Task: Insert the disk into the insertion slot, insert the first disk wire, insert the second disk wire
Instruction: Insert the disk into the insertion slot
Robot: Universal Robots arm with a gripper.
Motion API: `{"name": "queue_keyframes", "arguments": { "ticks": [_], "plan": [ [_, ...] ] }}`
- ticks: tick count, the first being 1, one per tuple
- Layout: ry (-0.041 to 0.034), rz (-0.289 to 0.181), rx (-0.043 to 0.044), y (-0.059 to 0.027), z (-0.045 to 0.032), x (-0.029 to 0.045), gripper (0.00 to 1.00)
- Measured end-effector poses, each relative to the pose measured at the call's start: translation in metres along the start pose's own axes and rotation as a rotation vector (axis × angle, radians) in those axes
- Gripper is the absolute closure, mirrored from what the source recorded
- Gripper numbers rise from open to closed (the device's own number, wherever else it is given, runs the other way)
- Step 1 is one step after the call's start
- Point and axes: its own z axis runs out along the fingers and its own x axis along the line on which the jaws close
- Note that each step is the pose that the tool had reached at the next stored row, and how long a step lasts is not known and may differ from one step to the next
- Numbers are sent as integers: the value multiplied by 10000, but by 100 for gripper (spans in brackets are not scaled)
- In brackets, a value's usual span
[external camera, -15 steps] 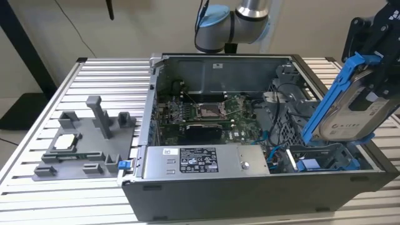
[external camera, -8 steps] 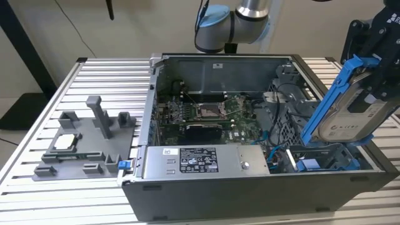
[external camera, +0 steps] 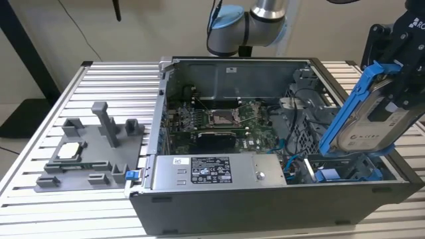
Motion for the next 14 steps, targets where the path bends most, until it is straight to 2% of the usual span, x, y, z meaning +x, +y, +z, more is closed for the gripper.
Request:
{"name": "queue_keyframes", "arguments": {
  "ticks": [5,11,14],
  "plan": [
    [-1,1,1,3,47,0,100],
    [0,0,5,9,50,0,100],
    [0,-1,5,8,78,-1,100]
  ]
}}
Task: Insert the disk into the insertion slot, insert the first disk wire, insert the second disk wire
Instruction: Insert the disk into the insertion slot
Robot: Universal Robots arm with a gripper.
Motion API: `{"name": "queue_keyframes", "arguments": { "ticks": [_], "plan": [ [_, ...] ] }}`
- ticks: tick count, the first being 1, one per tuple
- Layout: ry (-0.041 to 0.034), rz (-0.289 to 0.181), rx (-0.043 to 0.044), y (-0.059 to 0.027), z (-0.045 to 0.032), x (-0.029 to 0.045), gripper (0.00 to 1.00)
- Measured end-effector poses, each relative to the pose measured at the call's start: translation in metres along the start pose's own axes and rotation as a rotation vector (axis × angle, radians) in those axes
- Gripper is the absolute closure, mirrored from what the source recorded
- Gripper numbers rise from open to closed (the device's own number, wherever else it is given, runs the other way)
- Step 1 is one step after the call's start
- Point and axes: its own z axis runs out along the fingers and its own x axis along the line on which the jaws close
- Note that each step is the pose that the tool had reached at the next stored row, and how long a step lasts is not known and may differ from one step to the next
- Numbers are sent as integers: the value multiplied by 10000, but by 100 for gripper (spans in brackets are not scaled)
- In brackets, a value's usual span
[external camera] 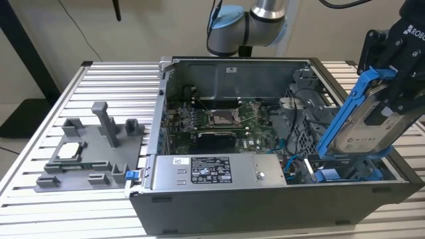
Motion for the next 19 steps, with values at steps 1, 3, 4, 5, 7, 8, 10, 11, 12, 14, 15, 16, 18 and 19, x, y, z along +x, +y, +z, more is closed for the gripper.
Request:
{"name": "queue_keyframes", "arguments": {
  "ticks": [1,3,4,5,7,8,10,11,12,14,15,16,18,19],
  "plan": [
    [0,1,0,-1,17,0,100],
    [0,1,-5,-2,54,1,100],
    [0,2,-8,-2,72,0,100],
    [0,2,-11,-3,90,1,100],
    [0,0,-14,-6,126,0,100],
    [0,1,-16,-7,144,0,100],
    [-2,0,-23,-13,175,0,100],
    [-3,0,-26,-16,191,0,100],
    [-5,0,-29,-20,206,0,100],
    [-8,0,-35,-28,235,-2,100],
    [-8,1,-40,-29,249,-4,100],
    [-9,2,-44,-31,264,-7,100],
    [-14,0,-49,-35,293,-14,100],
    [-15,0,-51,-38,307,-17,100]
  ]
}}
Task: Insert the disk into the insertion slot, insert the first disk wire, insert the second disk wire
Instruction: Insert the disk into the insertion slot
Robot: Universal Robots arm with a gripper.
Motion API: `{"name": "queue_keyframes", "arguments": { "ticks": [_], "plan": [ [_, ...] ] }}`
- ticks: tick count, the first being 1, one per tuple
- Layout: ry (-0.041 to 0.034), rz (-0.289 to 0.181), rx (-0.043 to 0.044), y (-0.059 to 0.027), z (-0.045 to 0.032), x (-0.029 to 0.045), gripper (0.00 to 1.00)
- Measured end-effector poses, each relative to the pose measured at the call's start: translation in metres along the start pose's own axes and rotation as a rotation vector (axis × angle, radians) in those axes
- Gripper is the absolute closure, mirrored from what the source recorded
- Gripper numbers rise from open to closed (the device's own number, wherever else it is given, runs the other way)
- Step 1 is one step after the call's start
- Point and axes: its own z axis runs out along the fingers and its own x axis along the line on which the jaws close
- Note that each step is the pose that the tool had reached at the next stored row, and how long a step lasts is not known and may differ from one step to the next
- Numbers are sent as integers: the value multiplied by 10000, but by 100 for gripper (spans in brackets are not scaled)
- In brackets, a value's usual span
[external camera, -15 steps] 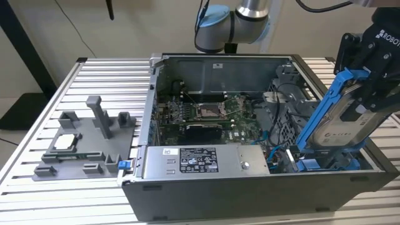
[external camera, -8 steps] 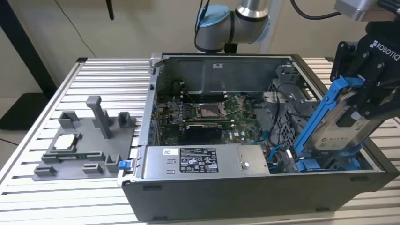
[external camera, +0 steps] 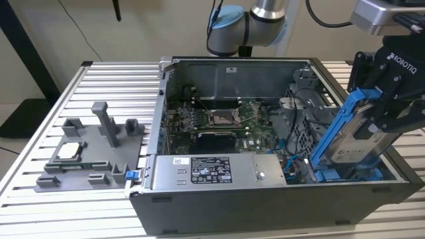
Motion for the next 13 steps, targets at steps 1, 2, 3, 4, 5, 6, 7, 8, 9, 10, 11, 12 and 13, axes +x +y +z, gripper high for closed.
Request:
{"name": "queue_keyframes", "arguments": {
  "ticks": [1,2,3,4,5,6,7,8,9,10,11,12,13],
  "plan": [
    [-5,-2,-2,-5,12,-3,100],
    [-12,-1,-3,-9,24,-4,100],
    [-19,-1,-4,-12,36,-7,100],
    [-28,0,-4,-13,48,-12,100],
    [-37,0,-4,-15,61,-17,100],
    [-48,-2,-4,-18,75,-23,100],
    [-51,-2,-5,-20,87,-27,100],
    [-58,-5,-1,-24,100,-31,100],
    [-75,-5,-4,-27,121,-33,100],
    [-74,-3,-6,-29,134,-34,100],
    [-75,-4,-7,-34,148,-36,100],
    [-78,-3,-6,-38,165,-36,100],
    [-80,-3,-6,-43,182,-37,100]
  ]
}}
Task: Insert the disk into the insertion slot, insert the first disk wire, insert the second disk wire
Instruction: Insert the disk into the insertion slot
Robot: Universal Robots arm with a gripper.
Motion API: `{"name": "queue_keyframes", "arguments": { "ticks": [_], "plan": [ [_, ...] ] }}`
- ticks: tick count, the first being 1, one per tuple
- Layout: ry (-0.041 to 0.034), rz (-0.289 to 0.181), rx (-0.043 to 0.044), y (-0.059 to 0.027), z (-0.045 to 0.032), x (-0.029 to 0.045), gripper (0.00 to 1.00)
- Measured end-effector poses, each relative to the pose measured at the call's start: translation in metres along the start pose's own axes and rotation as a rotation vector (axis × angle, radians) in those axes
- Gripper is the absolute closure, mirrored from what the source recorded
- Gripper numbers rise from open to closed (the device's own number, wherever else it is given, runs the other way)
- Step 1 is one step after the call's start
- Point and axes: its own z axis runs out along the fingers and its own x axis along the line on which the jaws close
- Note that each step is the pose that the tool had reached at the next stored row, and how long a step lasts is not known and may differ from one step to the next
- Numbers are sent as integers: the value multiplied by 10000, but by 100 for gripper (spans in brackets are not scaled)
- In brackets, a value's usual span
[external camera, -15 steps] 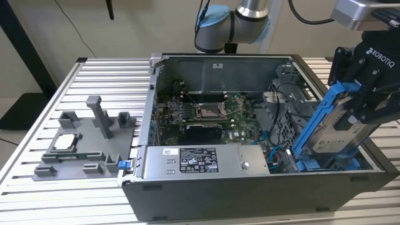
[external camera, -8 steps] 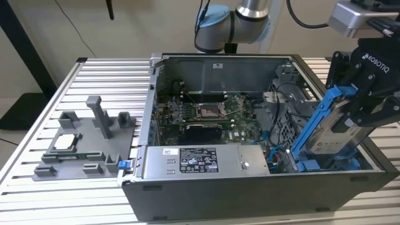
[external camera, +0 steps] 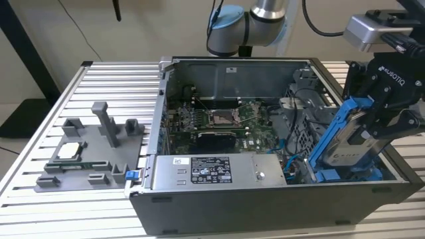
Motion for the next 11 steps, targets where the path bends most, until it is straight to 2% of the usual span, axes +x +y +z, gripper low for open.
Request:
{"name": "queue_keyframes", "arguments": {
  "ticks": [11],
  "plan": [
    [-1,0,1,-29,179,-6,100]
  ]
}}
